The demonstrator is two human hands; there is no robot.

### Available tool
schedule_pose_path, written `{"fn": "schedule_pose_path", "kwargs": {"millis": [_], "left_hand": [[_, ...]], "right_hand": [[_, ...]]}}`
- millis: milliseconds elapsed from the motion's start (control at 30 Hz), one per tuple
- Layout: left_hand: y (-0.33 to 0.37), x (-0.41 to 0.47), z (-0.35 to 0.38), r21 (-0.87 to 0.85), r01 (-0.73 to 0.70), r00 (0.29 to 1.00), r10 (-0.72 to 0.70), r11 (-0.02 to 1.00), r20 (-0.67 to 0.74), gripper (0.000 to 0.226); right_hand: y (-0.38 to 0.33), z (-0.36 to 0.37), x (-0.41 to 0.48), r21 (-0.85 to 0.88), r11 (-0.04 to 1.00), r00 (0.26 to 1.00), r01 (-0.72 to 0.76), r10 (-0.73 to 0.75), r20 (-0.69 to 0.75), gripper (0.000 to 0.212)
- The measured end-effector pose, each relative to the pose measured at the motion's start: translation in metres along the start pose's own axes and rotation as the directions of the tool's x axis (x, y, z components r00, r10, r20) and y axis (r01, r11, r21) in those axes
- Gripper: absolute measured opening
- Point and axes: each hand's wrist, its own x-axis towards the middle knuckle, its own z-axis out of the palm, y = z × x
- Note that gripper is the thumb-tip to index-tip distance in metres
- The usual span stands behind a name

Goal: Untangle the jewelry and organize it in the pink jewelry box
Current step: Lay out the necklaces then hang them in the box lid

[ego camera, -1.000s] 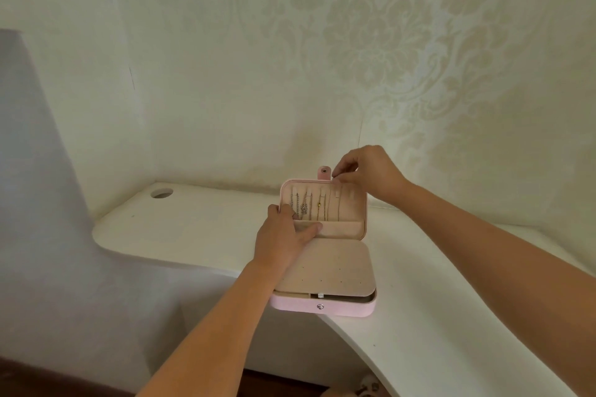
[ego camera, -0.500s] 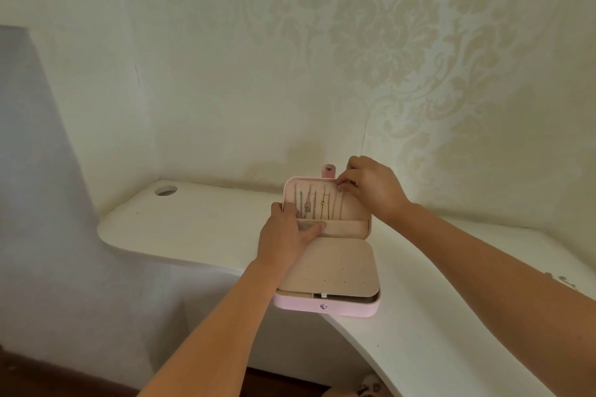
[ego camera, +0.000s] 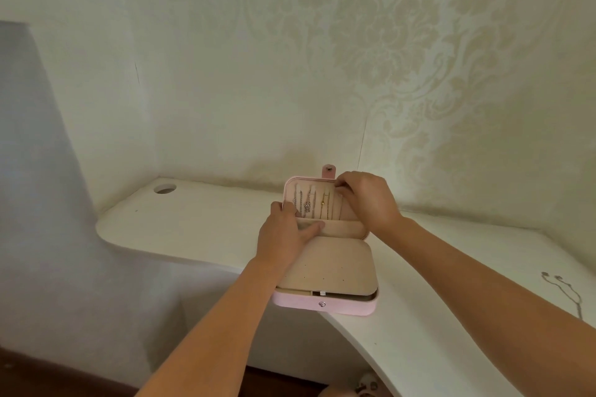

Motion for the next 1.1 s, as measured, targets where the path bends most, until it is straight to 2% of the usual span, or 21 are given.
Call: {"fn": "schedule_pose_path", "kwargs": {"millis": [100, 200, 333, 400, 467, 600, 800, 900, 933, 1000, 1100], "left_hand": [[0.0, 0.0, 0.0, 0.002, -0.001, 1.0, 0.001, 1.0, 0.0, 0.055], [0.0, 0.0, 0.0, 0.004, -0.008, 1.0, 0.008, 1.0, -0.012, 0.055], [0.0, -0.001, -0.001, -0.021, -0.009, 0.999, 0.008, 1.0, -0.037, 0.055], [0.0, -0.002, -0.001, -0.02, -0.007, 0.999, 0.006, 1.0, -0.036, 0.054], [0.001, -0.002, -0.002, -0.021, -0.007, 0.999, 0.006, 1.0, -0.034, 0.053], [0.001, -0.002, -0.002, -0.021, -0.008, 0.999, 0.007, 1.0, -0.034, 0.054], [0.0, -0.002, -0.002, -0.02, -0.011, 0.999, 0.01, 1.0, -0.038, 0.054], [0.0, -0.002, -0.002, -0.021, -0.017, 0.999, 0.016, 1.0, -0.039, 0.055], [0.0, -0.002, -0.002, -0.02, -0.016, 0.999, 0.016, 1.0, -0.036, 0.055], [0.001, -0.002, -0.002, -0.011, -0.015, 0.999, 0.015, 1.0, -0.031, 0.056], [0.001, -0.001, -0.002, -0.005, -0.014, 0.999, 0.014, 1.0, -0.03, 0.056]], "right_hand": [[0.0, -0.007, 0.002, 0.083, 0.996, 0.998, -0.04, 0.036, 0.054, 0.018], [0.002, -0.011, 0.005, 0.083, 0.996, 0.996, -0.025, 0.017, 0.091, 0.019], [0.005, -0.009, 0.006, -0.033, 0.993, 0.993, 0.117, -0.118, -0.015, 0.014], [0.006, -0.006, 0.003, -0.044, 0.983, 0.98, 0.178, -0.181, -0.088, 0.006], [0.008, -0.005, 0.002, -0.034, 0.98, 0.968, 0.198, -0.201, -0.152, 0.007], [0.012, -0.006, 0.005, -0.044, 0.973, 0.955, 0.227, -0.231, -0.187, 0.005], [0.017, -0.002, 0.003, -0.04, 0.958, 0.937, 0.284, -0.286, -0.202, 0.013], [0.017, -0.004, 0.004, 0.096, 0.976, 0.96, 0.196, -0.171, -0.22, 0.011], [0.016, -0.006, 0.005, 0.139, 0.981, 0.973, 0.139, -0.108, -0.205, 0.016], [0.016, -0.011, 0.008, 0.264, 0.965, 0.998, -0.009, 0.026, -0.058, 0.029], [0.018, -0.013, 0.015, 0.429, 0.872, 0.964, -0.236, 0.153, 0.219, 0.027]]}}
